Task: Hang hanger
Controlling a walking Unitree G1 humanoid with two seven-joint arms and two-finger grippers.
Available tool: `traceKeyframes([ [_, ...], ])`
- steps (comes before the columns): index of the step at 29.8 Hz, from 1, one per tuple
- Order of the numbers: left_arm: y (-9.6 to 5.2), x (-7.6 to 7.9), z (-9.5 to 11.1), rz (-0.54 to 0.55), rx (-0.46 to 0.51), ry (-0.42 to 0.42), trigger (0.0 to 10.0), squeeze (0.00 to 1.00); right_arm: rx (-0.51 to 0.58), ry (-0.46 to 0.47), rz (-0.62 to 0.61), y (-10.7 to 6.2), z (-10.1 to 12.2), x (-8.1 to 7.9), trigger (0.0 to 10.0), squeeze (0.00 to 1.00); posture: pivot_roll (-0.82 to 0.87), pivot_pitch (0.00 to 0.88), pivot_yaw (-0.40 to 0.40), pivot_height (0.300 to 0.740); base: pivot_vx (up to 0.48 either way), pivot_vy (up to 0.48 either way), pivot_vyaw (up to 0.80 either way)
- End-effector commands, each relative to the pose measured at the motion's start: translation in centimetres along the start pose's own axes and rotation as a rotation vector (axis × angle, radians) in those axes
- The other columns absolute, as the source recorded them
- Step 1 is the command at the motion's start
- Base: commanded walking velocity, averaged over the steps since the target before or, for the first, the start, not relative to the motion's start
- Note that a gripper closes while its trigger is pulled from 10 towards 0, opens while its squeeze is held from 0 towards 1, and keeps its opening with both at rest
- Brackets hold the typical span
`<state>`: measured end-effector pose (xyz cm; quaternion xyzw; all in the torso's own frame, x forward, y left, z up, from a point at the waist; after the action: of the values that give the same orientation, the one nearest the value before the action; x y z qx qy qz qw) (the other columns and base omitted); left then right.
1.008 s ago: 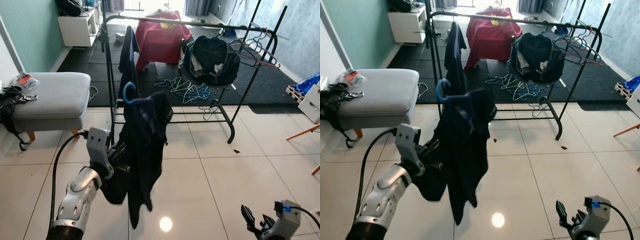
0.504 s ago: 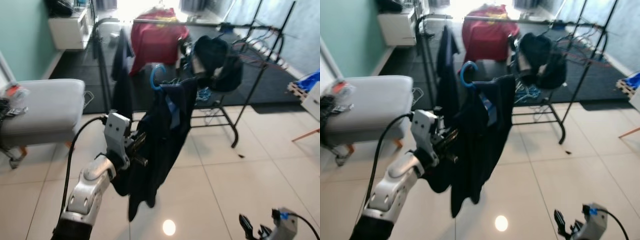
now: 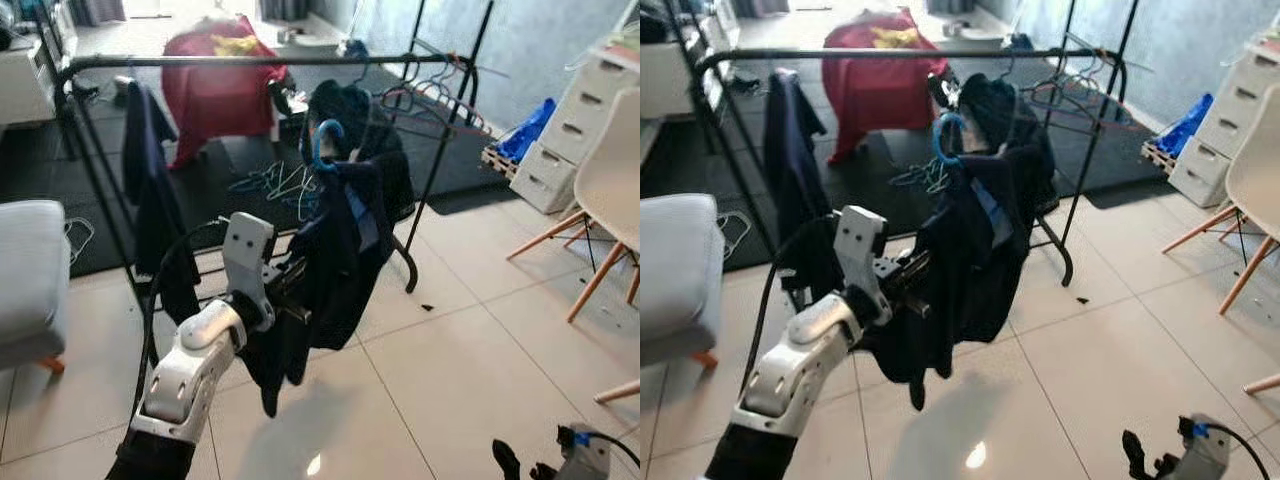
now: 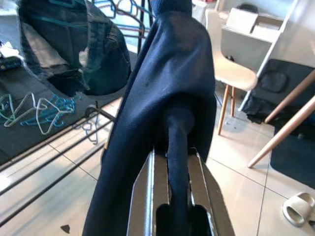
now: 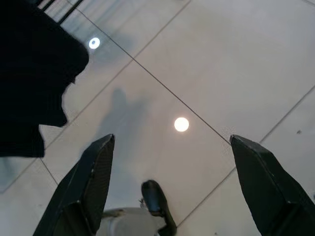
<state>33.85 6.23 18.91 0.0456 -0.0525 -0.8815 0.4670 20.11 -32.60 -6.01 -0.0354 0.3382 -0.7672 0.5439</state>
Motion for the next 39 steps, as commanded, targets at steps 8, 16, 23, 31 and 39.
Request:
traceKeyframes([
  [8,0.0,-3.0,0.3,0.173,-0.069,0.105,10.0,0.0,0.018,-0.021,0.024,0.0,-0.1,-0.4,10.0,0.0,-0.06,0.084,-0.055,0.74,0.374,0.0,0.0],
  [16,0.0,-3.9,0.2,0.229,-0.101,0.108,10.0,0.0,0.024,-0.023,0.034,-0.1,-0.2,-0.5,10.0,0.0,-0.06,0.082,-0.054,0.74,0.372,0.0,0.0],
  [23,0.2,-4.0,0.1,0.252,-0.118,0.103,10.0,0.0,0.021,-0.023,0.034,0.0,-0.3,-0.6,10.0,0.0,-0.06,0.076,-0.052,0.74,0.37,0.0,0.0],
  [31,0.2,-4.0,-0.1,0.266,-0.131,0.107,10.0,0.0,0.019,-0.027,0.036,0.1,-0.3,-0.8,10.0,0.0,-0.06,0.071,-0.051,0.74,0.366,0.0,0.0],
  [39,0.8,-3.5,0.6,0.269,-0.108,0.081,10.0,0.0,0.025,-0.03,0.049,0.4,-0.5,-1.7,10.0,0.0,-0.06,0.075,-0.051,0.74,0.366,0.0,0.0],
])
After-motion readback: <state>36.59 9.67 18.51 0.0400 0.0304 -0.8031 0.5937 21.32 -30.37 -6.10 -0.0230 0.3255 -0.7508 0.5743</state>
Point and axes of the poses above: a point about 5 cm out from each wrist's last joint towards the gripper, its own y axis pointing out of the wrist towards the gripper, its own z axis along the axis of the wrist's last joint, x = y × z, the point moved 4 cm from there along y, pointing out of the wrist towards the gripper, and after that the axes turned 4 degrees about y, right-handed, at the moved point
